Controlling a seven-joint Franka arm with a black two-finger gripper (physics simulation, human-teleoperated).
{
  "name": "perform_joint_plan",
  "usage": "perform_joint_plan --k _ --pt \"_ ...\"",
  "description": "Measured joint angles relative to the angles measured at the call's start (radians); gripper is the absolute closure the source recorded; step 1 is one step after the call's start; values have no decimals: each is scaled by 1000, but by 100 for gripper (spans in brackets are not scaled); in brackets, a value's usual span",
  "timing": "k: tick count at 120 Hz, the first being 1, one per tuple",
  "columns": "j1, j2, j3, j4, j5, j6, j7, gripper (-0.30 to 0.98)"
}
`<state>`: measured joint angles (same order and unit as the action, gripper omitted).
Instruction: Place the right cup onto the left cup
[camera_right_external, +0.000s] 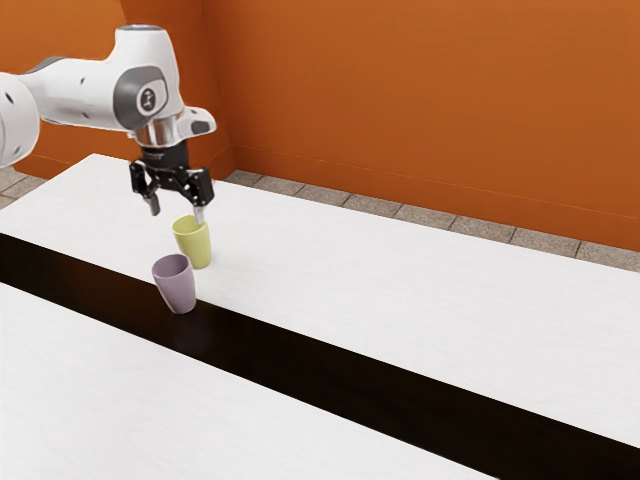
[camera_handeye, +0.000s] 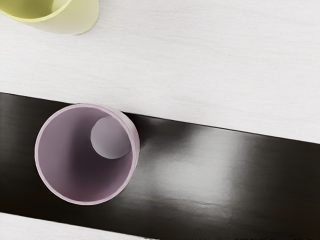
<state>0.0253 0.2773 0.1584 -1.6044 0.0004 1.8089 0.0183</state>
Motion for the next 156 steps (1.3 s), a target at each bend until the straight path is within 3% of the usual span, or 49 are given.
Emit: perform_joint_plan --k 59,156 --pt "2 -25 13 -217 -18 205 11 0" --pt "27 182 9 -96 -23 271 32 0"
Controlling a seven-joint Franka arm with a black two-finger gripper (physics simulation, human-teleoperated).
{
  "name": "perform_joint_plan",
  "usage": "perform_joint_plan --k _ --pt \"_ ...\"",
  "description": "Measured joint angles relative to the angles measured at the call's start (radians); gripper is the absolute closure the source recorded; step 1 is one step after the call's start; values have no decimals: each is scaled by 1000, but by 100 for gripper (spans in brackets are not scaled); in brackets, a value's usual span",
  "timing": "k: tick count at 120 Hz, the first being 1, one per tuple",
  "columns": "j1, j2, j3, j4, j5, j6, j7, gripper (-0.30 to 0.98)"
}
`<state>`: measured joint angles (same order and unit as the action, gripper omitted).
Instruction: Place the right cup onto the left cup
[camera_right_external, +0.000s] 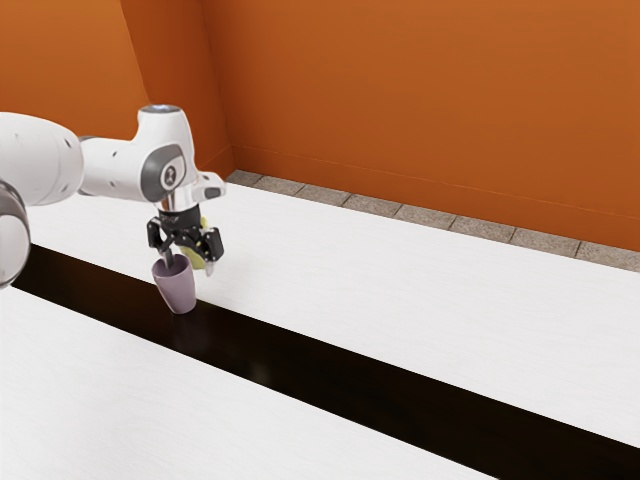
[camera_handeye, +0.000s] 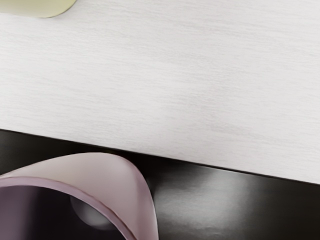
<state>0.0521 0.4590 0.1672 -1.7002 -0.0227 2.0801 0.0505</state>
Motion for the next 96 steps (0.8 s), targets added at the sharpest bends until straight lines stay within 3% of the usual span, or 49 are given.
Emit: perform_joint_plan --k 44,96 --pt "9 55 -3 26 -8 5 3 2" --pt "11 51 0 34 -16 2 5 63"
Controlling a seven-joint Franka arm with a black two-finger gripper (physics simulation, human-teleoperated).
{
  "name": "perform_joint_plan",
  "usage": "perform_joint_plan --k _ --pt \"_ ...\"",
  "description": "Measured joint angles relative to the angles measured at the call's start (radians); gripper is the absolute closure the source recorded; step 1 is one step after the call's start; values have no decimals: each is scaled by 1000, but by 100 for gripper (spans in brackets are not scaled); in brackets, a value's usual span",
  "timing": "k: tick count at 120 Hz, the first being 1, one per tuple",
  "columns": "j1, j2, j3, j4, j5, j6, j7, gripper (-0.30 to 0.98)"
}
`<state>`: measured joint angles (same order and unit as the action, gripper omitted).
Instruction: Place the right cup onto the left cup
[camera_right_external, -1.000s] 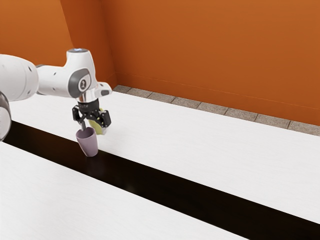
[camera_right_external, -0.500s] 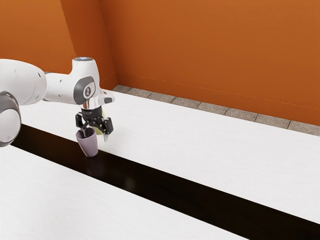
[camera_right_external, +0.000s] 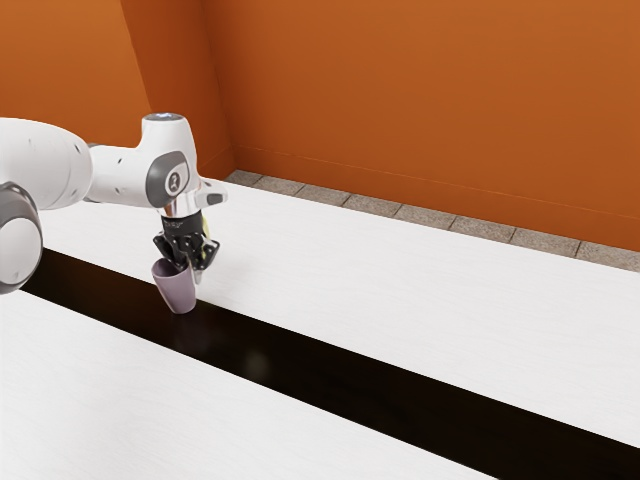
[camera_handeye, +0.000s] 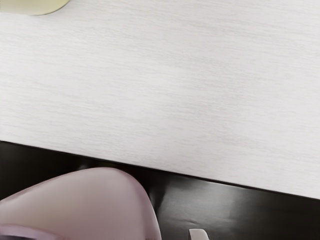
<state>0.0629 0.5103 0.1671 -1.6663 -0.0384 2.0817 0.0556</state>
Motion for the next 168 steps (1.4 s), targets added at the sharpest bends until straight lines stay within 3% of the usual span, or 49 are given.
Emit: perform_joint_plan --k 29,100,168 --pt "0 -5 4 0 -5 0 0 75" --pt "-6 -187 5 2 16 -127 -2 78" --pt "-3 -140 -3 250 32 -289 11 78"
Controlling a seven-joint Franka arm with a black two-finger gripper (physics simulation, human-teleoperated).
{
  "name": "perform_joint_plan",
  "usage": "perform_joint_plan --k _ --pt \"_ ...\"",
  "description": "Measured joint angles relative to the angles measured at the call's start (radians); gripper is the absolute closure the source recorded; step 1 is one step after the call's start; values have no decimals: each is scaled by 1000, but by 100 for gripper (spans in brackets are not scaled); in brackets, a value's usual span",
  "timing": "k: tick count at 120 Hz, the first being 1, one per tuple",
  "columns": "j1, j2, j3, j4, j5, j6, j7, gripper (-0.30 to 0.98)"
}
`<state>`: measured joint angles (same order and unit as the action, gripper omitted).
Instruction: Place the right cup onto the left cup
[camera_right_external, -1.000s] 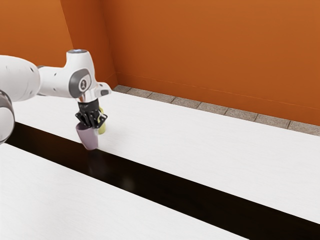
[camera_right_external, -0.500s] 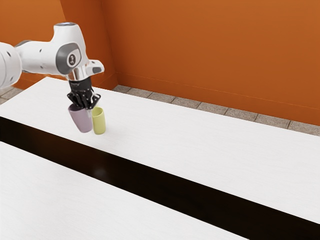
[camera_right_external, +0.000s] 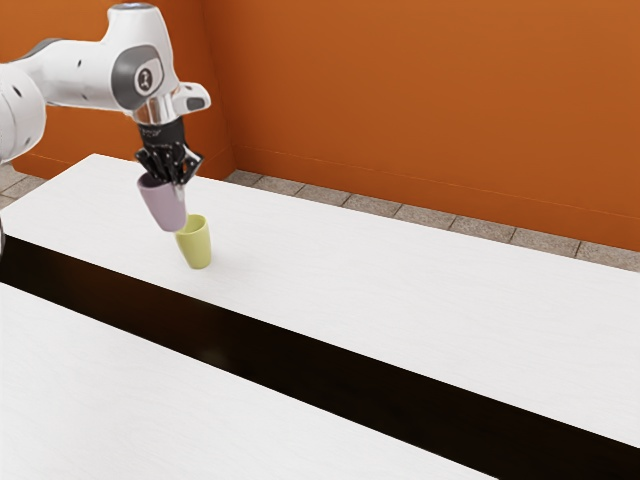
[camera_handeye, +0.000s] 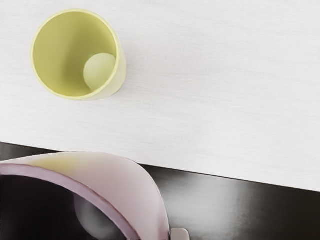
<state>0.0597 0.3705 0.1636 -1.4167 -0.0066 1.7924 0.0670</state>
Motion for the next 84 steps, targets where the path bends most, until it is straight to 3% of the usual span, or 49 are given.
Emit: perform_joint_plan --k 84 --pt "47 211 -5 286 15 -49 20 78"
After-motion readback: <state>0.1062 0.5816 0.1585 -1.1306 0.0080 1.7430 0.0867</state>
